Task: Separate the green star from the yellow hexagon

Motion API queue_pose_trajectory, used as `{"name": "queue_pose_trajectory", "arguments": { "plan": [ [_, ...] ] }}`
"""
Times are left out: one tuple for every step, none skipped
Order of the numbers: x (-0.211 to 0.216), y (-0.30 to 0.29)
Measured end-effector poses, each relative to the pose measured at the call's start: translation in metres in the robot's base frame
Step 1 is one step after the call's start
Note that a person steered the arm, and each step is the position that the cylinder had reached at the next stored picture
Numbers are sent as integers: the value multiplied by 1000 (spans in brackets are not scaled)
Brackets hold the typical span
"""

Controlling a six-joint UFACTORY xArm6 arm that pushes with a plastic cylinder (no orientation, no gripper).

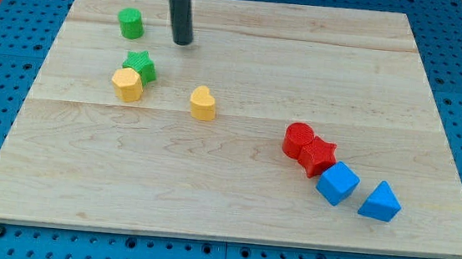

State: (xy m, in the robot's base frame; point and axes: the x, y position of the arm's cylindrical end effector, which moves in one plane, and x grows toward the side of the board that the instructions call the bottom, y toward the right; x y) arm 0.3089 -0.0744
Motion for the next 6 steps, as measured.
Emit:
{"name": "queue_pose_trajectory", "arguments": {
  "plan": [
    [37,24],
    [71,7],
    [86,-42],
    [82,-84],
    [70,-89],
    [68,-89]
  ]
}}
